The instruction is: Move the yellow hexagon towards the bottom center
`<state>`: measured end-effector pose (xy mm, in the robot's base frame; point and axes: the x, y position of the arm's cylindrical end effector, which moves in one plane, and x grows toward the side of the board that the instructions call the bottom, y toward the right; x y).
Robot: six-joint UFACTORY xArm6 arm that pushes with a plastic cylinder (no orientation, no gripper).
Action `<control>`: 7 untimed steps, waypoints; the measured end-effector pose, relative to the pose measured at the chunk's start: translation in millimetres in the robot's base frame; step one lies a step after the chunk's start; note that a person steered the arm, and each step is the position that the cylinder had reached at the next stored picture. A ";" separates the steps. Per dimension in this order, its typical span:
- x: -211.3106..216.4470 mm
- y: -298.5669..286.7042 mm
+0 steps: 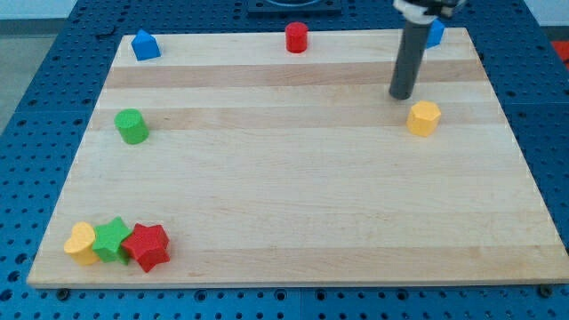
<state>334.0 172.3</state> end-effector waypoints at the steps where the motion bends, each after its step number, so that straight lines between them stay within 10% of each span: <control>1: -3.9 59.7; 7: 55.7 8.9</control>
<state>389.7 181.2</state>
